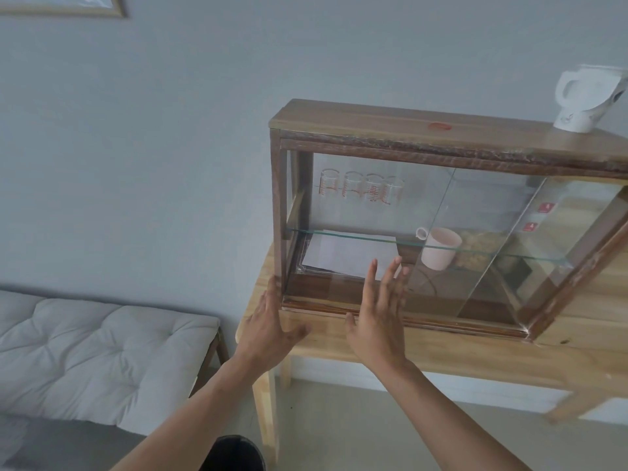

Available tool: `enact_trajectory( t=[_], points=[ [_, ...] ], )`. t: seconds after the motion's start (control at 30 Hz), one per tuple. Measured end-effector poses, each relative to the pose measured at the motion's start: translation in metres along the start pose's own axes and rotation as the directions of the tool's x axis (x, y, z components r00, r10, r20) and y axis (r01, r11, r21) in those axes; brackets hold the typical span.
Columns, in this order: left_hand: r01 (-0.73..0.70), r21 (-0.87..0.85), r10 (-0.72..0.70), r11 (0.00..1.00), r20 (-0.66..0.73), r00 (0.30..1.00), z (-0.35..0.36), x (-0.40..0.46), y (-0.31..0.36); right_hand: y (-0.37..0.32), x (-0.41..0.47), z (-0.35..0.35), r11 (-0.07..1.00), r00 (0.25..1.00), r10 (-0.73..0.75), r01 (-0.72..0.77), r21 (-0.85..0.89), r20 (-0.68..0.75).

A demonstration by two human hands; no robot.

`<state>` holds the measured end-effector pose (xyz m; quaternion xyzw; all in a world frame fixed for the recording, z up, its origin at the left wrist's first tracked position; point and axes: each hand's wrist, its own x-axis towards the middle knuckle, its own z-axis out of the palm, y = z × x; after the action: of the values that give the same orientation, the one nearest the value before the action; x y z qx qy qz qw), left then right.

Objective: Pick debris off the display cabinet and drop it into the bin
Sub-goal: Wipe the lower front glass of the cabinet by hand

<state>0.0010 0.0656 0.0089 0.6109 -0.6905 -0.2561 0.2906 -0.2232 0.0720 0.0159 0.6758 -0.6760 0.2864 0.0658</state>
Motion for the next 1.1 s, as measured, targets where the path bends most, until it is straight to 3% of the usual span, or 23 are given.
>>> enact_trajectory(
  t=[0.3, 1.1],
  points=[
    [-0.02, 0.024, 0.02, 1.0, 0.013, 1.0, -0.004, -0.001, 0.0, -0.018, 0.004, 0.013, 1.0, 1.0, 0.019, -0.019, 0.012, -0.007],
    [-0.084, 0.063, 0.083, 0.994, 0.022, 0.996, -0.01, 0.002, -0.009, -0.066, 0.003, 0.022, 0.985, 0.976, -0.17, 0.17, 0.016, 0.137]
  ],
)
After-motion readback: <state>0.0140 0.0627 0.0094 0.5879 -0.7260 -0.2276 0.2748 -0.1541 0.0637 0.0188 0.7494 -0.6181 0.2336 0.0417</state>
